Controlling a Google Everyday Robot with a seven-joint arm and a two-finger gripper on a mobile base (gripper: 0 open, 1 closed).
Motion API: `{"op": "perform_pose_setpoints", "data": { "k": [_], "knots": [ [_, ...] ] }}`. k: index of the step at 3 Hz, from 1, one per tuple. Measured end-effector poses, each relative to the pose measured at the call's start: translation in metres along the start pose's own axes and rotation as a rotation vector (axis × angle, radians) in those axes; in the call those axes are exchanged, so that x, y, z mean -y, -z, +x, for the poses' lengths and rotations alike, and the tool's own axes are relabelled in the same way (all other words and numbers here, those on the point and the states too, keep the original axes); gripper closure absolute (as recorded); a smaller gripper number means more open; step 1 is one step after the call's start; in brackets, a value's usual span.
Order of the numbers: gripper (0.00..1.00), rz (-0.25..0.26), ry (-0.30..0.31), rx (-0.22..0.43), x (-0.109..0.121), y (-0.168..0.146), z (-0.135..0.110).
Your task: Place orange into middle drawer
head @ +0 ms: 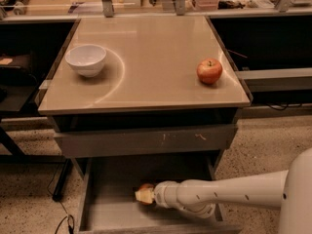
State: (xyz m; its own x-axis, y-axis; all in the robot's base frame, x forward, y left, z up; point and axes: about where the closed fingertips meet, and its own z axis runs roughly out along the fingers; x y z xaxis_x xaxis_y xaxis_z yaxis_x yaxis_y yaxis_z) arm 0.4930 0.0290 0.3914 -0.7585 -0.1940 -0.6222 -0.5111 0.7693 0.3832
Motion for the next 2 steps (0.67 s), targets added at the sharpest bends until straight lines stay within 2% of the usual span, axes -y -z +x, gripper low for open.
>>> {"op": "perform_pose_setpoints", "data": {
  "k": [2],
  "knots": [
    [0.35, 0.0, 0.0, 0.0, -0.0001, 0.0, 0.0]
  ]
}}
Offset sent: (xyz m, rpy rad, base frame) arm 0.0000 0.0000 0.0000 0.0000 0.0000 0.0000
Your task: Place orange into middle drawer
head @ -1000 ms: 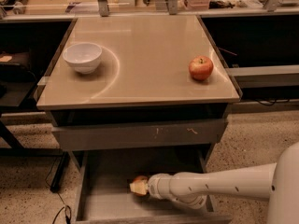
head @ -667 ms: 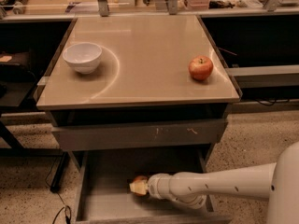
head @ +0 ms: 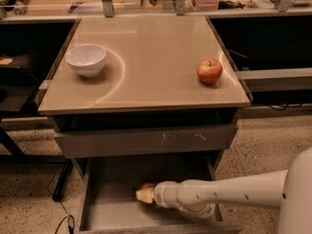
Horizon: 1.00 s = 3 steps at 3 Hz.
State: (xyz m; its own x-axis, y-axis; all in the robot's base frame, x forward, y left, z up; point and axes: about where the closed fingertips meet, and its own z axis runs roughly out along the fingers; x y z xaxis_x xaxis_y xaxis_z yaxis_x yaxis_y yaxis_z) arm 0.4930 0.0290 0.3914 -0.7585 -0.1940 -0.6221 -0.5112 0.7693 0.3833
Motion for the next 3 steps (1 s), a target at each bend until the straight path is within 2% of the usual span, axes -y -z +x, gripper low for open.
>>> {"op": "perform_pose_setpoints", "data": {
  "k": [1, 2, 3],
  "knots": [
    [0.12, 0.0, 0.0, 0.0, 0.0, 0.0, 0.0],
    [0.0, 0.0, 0.0, 0.0, -0.0001, -0.0001, 0.0],
    [0.0, 0.0, 0.0, 0.0, -0.0001, -0.0001, 0.0]
  ]
}}
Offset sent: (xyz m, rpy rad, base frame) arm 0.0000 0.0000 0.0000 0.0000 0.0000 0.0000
